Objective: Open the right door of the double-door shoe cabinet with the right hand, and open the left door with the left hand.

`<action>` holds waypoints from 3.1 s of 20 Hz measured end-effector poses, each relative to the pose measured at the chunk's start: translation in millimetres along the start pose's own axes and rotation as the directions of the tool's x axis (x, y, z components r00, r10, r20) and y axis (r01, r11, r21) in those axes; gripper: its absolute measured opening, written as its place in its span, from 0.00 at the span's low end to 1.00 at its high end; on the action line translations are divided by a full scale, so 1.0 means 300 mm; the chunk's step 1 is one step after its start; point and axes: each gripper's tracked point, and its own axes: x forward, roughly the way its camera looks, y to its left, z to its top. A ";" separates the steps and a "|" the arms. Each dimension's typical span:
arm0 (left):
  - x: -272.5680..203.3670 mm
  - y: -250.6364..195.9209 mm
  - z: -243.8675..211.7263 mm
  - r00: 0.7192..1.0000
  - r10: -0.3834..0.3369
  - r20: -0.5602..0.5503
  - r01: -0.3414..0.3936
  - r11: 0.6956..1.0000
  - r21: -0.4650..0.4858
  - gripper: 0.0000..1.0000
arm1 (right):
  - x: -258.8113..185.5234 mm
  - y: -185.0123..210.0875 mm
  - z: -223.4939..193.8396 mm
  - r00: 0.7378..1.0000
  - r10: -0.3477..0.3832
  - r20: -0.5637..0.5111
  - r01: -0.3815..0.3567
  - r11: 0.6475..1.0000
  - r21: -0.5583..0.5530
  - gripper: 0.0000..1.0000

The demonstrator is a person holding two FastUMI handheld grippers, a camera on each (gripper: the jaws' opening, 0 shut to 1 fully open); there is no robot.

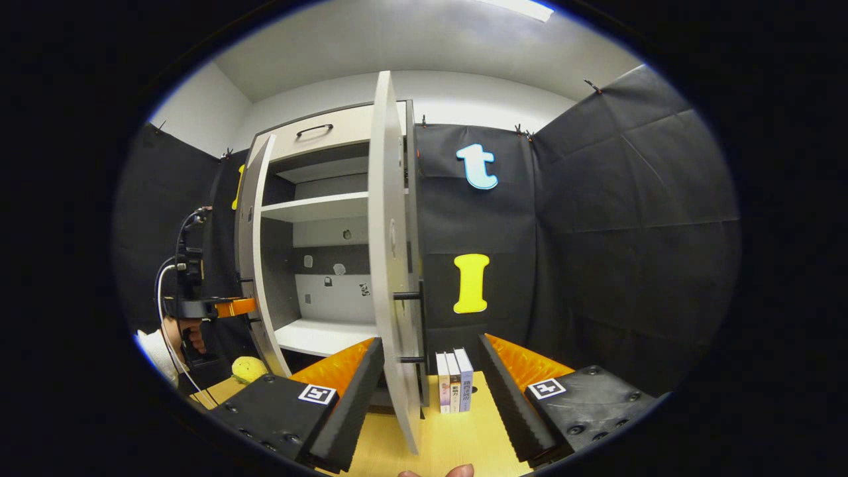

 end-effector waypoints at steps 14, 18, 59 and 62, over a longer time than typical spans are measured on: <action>-0.222 0.274 -0.011 1.000 0.000 -0.024 0.000 1.000 0.005 0.17 | 0.006 0.305 -0.031 0.998 0.054 0.008 -0.054 0.998 0.041 0.89; -0.247 0.344 -0.009 1.000 0.000 -0.025 0.000 1.000 0.004 0.17 | 0.000 0.388 -0.038 0.998 0.065 0.010 -0.066 0.997 0.033 0.89; -0.545 0.579 0.077 0.986 0.143 0.081 -0.147 0.988 0.041 0.95 | 0.034 0.425 -0.023 1.000 -0.002 0.025 0.002 1.000 0.021 0.95; -0.575 0.524 0.088 0.989 0.122 0.086 -0.126 0.991 0.035 0.95 | 0.032 0.417 -0.009 1.000 -0.003 0.029 0.003 1.000 0.017 0.96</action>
